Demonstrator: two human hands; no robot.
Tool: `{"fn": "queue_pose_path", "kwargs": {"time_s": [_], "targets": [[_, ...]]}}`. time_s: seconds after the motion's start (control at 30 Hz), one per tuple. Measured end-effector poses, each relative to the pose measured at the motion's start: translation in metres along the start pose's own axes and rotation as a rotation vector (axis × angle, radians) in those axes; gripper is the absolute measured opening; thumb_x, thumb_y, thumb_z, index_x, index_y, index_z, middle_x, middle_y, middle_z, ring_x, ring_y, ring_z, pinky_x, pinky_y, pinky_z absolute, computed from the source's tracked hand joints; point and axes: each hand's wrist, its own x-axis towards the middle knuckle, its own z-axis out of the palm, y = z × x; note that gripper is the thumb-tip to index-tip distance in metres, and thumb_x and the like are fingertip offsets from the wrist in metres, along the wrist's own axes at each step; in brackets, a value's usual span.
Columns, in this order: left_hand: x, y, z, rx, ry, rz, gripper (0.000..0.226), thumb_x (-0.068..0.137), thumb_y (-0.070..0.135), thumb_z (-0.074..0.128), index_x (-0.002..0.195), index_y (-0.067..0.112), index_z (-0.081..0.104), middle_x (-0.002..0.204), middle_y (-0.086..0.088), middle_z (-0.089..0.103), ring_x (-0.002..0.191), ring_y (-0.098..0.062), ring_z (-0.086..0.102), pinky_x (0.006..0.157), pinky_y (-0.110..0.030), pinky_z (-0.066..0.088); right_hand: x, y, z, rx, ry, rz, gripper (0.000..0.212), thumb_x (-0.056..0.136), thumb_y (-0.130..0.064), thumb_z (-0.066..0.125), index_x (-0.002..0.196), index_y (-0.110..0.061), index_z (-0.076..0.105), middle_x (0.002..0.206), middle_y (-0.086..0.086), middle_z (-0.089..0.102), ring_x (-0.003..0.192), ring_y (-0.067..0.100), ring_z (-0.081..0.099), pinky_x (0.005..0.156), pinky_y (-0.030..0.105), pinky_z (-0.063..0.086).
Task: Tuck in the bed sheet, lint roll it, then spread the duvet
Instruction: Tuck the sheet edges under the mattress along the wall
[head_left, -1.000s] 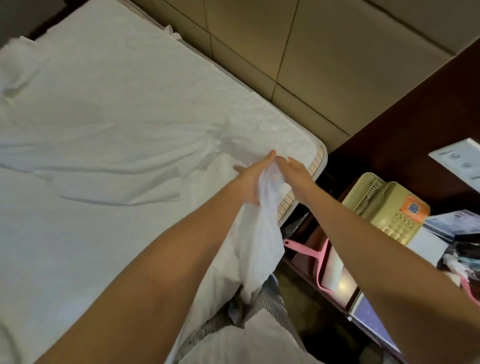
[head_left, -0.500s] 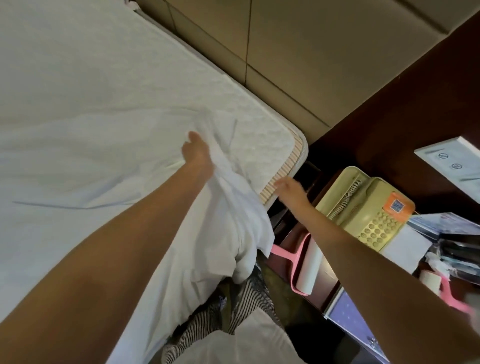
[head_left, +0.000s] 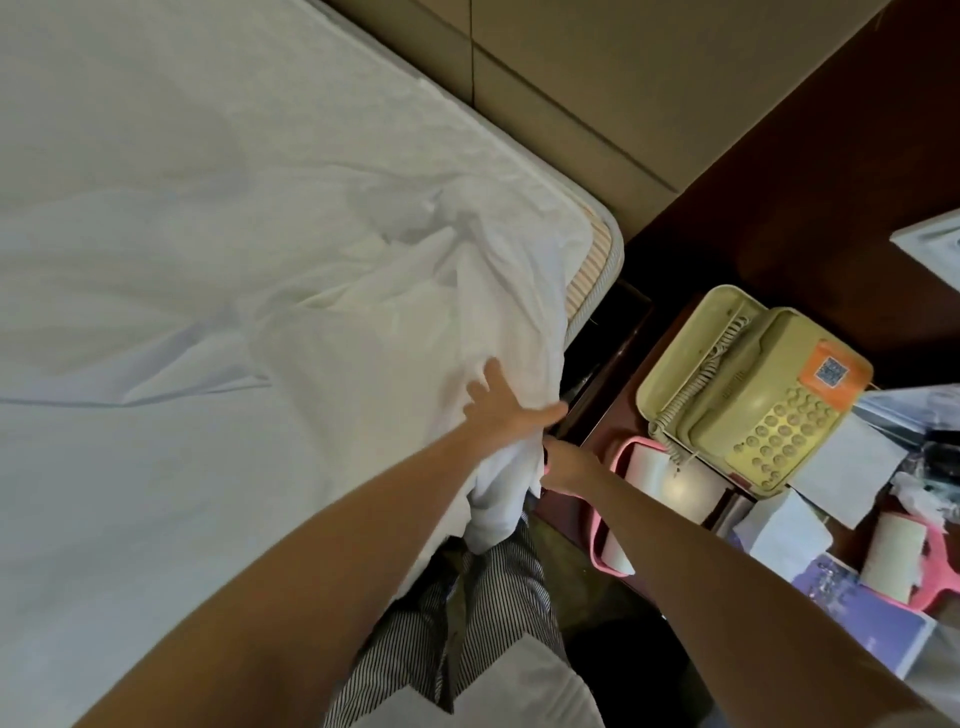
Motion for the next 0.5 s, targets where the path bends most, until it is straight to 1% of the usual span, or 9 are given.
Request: {"fn": "queue_pose_path", "kwargs": {"time_s": [0.1,0.13,0.2,0.27,0.3,0.33,0.37,0.43,0.5], "targets": [[0.015,-0.013,0.034,0.056,-0.12,-0.006,0.1,0.082,0.047,0.065,0.146,0.012,-0.003,0.144,-0.016,0.03,0.129,-0.033,0.039,0.104,-0.04,0.039,0.011,0.013,0.012,-0.154,0.06,0.002,0.046,0.091,-0.026,0.052,0.134,-0.012,0.044,0.13,0.008,0.051,0.121,0.028,0.047,0.1,0.039,0.042],[0.02,-0.015,0.041,0.098,-0.079,0.007,0.094,0.085,0.046,0.063,0.145,0.007,0.002,0.14,-0.016,0.038,0.125,-0.031,0.044,0.102,-0.038,0.04,0.014,0.016,0.017,-0.22,0.085,0.007,0.043,0.091,-0.024,0.051,0.133,-0.013,0.045,0.131,0.008,0.049,0.122,0.027,0.044,0.1,0.038,0.041],[0.031,-0.017,0.05,0.201,0.096,0.05,0.071,0.091,0.039,0.056,0.138,0.0,0.019,0.129,-0.014,0.051,0.116,-0.028,0.053,0.094,-0.034,0.042,0.019,0.02,0.026,-0.287,0.195,-0.02,0.034,0.093,-0.019,0.046,0.127,-0.012,0.049,0.129,0.007,0.05,0.122,0.025,0.042,0.099,0.036,0.037],[0.037,-0.017,0.053,0.269,0.198,0.115,0.049,0.099,0.027,0.043,0.135,-0.003,0.03,0.13,-0.015,0.051,0.119,-0.028,0.051,0.088,-0.023,0.044,0.017,0.023,0.028,-0.275,0.26,-0.053,0.03,0.094,-0.019,0.043,0.122,-0.012,0.052,0.126,0.008,0.052,0.12,0.026,0.044,0.097,0.033,0.036],[0.04,-0.017,0.052,0.259,0.204,0.127,0.042,0.101,0.019,0.037,0.136,-0.003,0.035,0.133,-0.016,0.049,0.121,-0.028,0.049,0.08,-0.012,0.045,0.013,0.025,0.028,-0.262,0.265,-0.07,0.03,0.093,-0.02,0.044,0.121,-0.012,0.053,0.126,0.009,0.052,0.119,0.027,0.045,0.096,0.033,0.035],[0.04,-0.016,0.05,0.213,0.199,0.114,0.038,0.101,0.014,0.034,0.134,-0.003,0.04,0.133,-0.017,0.05,0.121,-0.028,0.049,0.069,-0.007,0.045,0.009,0.028,0.026,-0.265,0.251,-0.087,0.031,0.093,-0.022,0.047,0.121,-0.012,0.052,0.126,0.01,0.052,0.119,0.027,0.046,0.096,0.033,0.035],[0.04,-0.015,0.048,0.175,0.22,0.106,0.036,0.1,0.011,0.035,0.133,-0.002,0.043,0.133,-0.018,0.051,0.121,-0.028,0.049,0.069,-0.009,0.045,0.004,0.03,0.023,-0.288,0.227,-0.111,0.033,0.091,-0.023,0.05,0.122,-0.012,0.051,0.126,0.01,0.051,0.119,0.027,0.046,0.096,0.033,0.034],[0.039,-0.015,0.044,0.079,0.333,0.111,0.04,0.099,0.011,0.038,0.136,-0.002,0.038,0.139,-0.018,0.045,0.127,-0.028,0.044,0.094,-0.02,0.036,-0.005,0.033,0.018,-0.366,0.157,-0.137,0.037,0.089,-0.024,0.056,0.124,-0.013,0.05,0.126,0.009,0.051,0.118,0.026,0.046,0.094,0.032,0.034],[0.037,-0.014,0.041,-0.112,0.426,0.127,0.041,0.098,0.011,0.04,0.136,-0.002,0.037,0.138,-0.019,0.045,0.129,-0.029,0.042,0.104,-0.026,0.026,-0.009,0.035,0.017,-0.419,0.122,-0.145,0.038,0.088,-0.021,0.058,0.124,-0.014,0.05,0.124,0.008,0.052,0.116,0.025,0.047,0.092,0.032,0.035]]}}
